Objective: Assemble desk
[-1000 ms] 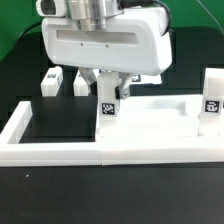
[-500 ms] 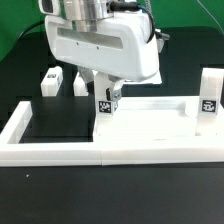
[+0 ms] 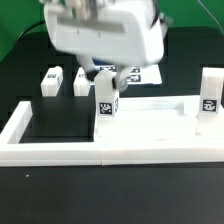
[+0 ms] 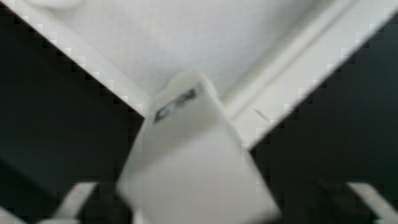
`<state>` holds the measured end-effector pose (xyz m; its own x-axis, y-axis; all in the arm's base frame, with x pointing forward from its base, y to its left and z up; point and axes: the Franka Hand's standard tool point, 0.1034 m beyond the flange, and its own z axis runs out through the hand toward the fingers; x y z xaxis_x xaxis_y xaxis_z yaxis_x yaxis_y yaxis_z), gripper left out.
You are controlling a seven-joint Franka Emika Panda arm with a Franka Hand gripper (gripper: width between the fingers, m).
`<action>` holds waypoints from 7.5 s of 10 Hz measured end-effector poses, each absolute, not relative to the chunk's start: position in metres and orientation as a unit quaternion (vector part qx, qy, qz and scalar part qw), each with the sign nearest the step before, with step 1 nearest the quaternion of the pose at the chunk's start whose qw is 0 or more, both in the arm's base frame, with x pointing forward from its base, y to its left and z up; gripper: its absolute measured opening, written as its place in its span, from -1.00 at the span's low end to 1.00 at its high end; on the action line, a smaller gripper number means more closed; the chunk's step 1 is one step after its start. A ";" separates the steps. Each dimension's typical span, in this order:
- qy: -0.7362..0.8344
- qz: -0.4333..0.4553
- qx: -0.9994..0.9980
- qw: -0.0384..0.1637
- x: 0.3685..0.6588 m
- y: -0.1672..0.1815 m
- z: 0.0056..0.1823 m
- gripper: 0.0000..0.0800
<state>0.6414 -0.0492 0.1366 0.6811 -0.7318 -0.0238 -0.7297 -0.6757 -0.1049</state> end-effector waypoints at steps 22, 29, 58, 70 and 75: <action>0.660 -0.005 -0.748 0.065 0.544 0.016 0.074 0.62; 0.659 -0.030 -0.749 0.055 0.531 0.038 0.013 0.62; 0.069 -0.008 -0.997 0.015 0.515 -0.031 0.014 -0.85; -0.492 -0.041 -0.869 -0.042 0.596 -0.047 0.044 -0.85; -0.674 -0.062 -0.732 -0.081 0.639 0.000 0.046 -0.86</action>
Offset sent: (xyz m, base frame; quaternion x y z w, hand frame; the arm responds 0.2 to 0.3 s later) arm 0.0000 0.0000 0.0000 0.0000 0.0000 0.0000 1.0000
